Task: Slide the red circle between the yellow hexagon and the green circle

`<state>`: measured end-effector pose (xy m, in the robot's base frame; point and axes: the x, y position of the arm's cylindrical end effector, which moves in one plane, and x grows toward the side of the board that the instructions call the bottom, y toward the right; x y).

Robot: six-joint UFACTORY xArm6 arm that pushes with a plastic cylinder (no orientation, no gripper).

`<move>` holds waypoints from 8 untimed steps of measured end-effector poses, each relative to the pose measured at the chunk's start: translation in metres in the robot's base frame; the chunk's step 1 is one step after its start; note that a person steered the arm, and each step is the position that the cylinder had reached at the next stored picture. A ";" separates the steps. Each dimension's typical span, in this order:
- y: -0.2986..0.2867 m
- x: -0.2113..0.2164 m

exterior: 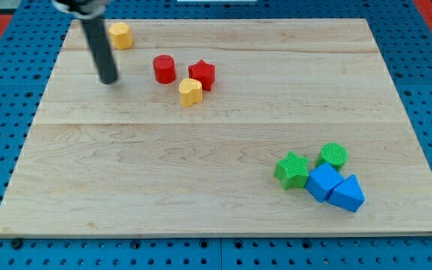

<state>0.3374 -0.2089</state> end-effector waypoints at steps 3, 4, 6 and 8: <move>0.047 -0.087; 0.108 -0.035; 0.065 -0.051; 0.121 0.006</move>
<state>0.3432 -0.0875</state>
